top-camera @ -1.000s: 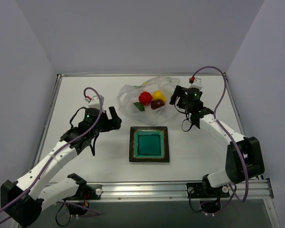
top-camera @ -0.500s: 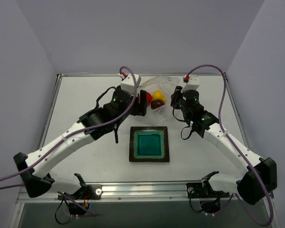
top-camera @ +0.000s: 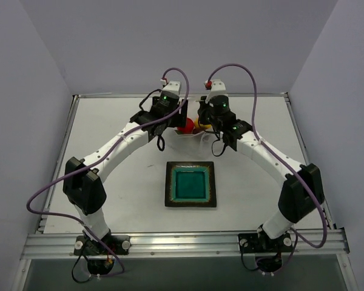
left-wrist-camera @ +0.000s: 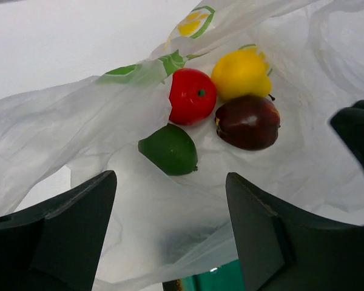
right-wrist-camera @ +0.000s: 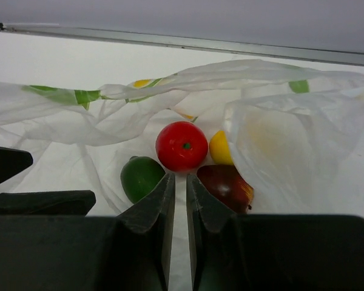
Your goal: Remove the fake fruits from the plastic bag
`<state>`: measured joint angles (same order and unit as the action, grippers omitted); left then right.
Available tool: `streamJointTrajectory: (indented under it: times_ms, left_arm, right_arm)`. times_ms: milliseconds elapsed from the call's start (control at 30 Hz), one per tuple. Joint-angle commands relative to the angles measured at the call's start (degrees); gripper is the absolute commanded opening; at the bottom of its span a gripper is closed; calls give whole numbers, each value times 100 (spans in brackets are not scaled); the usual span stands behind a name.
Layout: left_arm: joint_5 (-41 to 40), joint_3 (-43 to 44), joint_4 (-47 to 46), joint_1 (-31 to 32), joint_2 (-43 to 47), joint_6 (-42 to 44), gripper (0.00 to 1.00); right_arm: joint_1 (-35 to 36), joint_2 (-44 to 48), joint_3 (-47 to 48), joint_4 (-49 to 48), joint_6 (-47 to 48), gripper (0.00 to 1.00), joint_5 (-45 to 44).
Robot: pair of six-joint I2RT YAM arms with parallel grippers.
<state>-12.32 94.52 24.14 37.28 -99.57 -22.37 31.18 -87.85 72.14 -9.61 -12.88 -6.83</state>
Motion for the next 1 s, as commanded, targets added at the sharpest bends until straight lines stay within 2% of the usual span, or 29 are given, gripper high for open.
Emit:
streamJointTrajectory:
  times_ms: [0,67,133,167,267,367,400,500,600,633,667,733,767,833,867,967]
  left_arm:
    - [133,418,-102,-291,-141,84,72]
    - [299,453,-190,-448,-316,49,74]
    - [361,558,-234,-528,-475,22,75]
    - [414,681,-234,-563,-658,5,76]
    - [624,918,-287,-721,-1055,-48,78]
    - [844,1112,-401,-853,-1414,-83,81]
    - [984,1147,-515,-880,-1503,-83,84]
    - [1492,1261,-813,-1020,-1811,-101,89]
    - [1715,1332,-981,-1178,-2057,-153,91]
    - [1785,1350,-1016,-1205,-2110,-180,91]
    - [1829,1350,-1051,-1292,-2197,-215,89]
    - [1960,1297,-1201,-1363,-2251,-241,76]
    - [2013,1262,-1245,-1433,-2260,-259,46]
    - [2398,1122,-1438,-1521,-2242,-285,21]
    - [2453,1069,-1552,-1591,-2216,-346,3]
    - [2576,649,-1789,-1679,-1962,-478,2]
  right_arm:
    - [-76,-565,650,-94,251,11,243]
    - [-173,-985,862,-77,339,15,209]
    - [-392,-1277,1196,2,365,24,243]
    - [-480,-1557,1293,11,366,33,252]
    - [-788,-2059,1583,55,357,43,244]
    - [-929,-2464,1759,64,435,67,130]
    - [-938,-2560,1795,82,488,71,121]
    - [-947,-2895,1944,134,515,79,103]
    - [-973,-3123,1997,126,506,79,94]
    - [-991,-3219,2014,126,498,77,94]
    - [-1034,-3273,2041,126,471,71,94]
    - [-1070,-3369,2058,108,410,61,164]
    - [-1105,-3379,2050,47,366,46,208]
    - [-1158,-3396,1954,-93,278,29,567]
    - [-1184,-3388,1901,-285,217,14,621]
    - [-1202,-3370,1734,-445,129,0,736]
